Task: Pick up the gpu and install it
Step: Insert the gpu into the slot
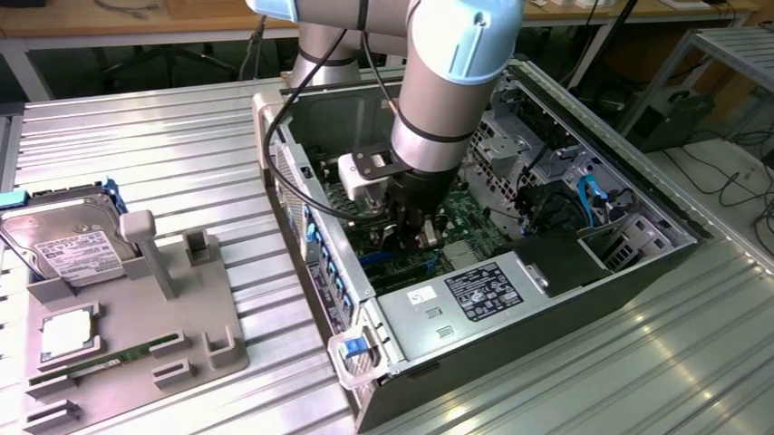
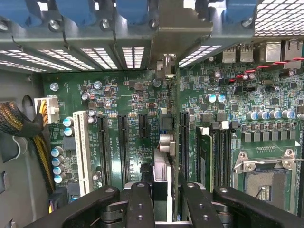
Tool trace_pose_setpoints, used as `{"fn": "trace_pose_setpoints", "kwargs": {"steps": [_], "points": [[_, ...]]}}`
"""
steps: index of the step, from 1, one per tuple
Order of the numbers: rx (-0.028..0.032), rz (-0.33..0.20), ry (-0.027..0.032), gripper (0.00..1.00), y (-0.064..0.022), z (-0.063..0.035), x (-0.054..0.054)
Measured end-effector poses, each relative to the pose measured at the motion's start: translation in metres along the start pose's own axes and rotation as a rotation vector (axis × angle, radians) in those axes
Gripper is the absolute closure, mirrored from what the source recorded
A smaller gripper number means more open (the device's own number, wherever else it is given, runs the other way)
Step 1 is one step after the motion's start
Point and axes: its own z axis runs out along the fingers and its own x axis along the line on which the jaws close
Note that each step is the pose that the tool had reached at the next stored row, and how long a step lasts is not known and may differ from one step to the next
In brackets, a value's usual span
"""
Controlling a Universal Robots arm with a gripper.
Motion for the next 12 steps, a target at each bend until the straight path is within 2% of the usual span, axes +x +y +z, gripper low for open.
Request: {"fn": "trace_pose_setpoints", "kwargs": {"steps": [6,12], "points": [[-0.0001,0.0,-0.0018,0.72,0.0001,0.0023,0.0001],[-0.0006,0.0,-0.0089,0.72,0.0004,0.0071,0.0006]]}}
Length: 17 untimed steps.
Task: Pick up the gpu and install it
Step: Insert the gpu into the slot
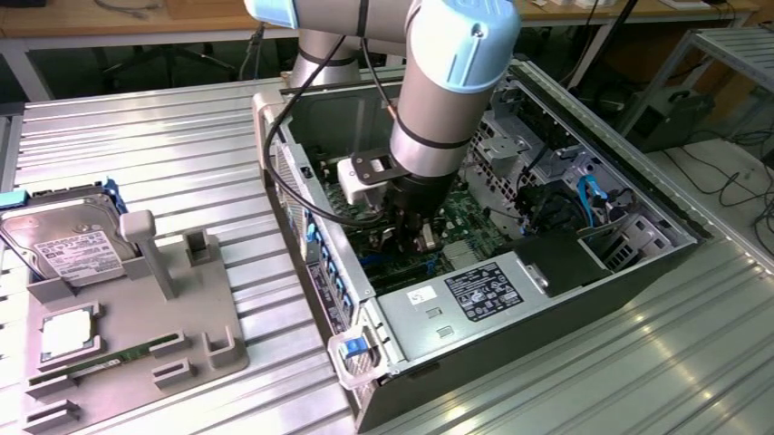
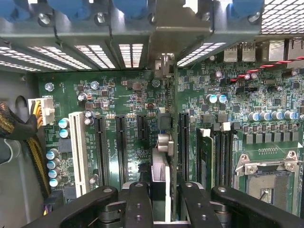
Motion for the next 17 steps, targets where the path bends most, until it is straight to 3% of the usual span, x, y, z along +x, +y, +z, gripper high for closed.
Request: {"fn": "trace_pose_setpoints", "kwargs": {"steps": [17], "points": [[-0.0004,-0.002,-0.001,0.72,0.0016,0.0015,-0.0029]]}}
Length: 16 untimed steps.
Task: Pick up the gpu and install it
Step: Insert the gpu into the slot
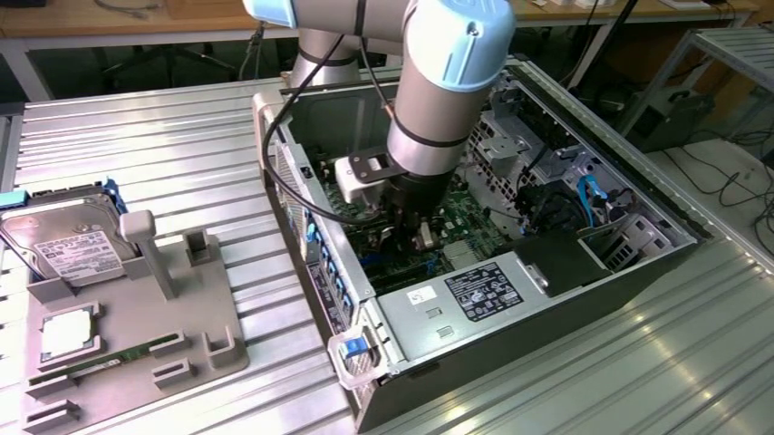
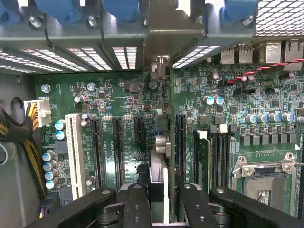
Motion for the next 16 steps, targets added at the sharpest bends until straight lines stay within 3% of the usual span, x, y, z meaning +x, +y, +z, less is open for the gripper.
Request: {"fn": "trace_pose_setpoints", "kwargs": {"steps": [7,11,16], "points": [[0.0012,0.0,-0.0046,0.72,-0.0001,0.0006,0.0],[0.0004,0.0,-0.0029,0.72,-0.0003,-0.0084,-0.001],[0.0004,0.0,-0.0028,0.72,-0.0004,-0.0091,-0.001]]}}
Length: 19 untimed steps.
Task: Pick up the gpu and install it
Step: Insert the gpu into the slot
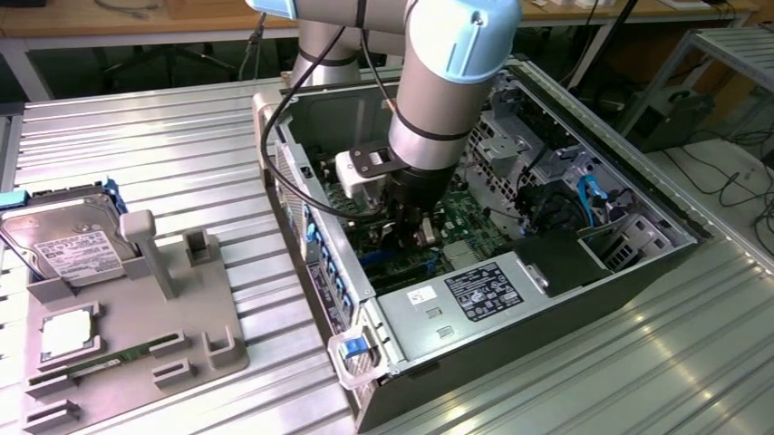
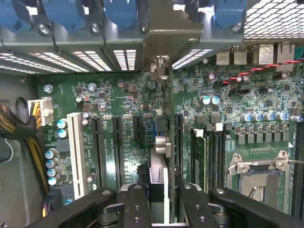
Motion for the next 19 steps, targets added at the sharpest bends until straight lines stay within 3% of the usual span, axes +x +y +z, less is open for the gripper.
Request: {"fn": "trace_pose_setpoints", "kwargs": {"steps": [12,17,18,19], "points": [[0.0,0.0,0.0031,0.72,0.0,0.0001,0.0003],[0.0003,0.0,0.0078,0.72,-0.0022,0.0004,-0.0001],[0.0003,0.0,0.0095,0.72,-0.0023,0.0004,-0.0002],[0.0004,-0.001,0.0152,0.72,-0.0023,0.0003,-0.0004]]}}
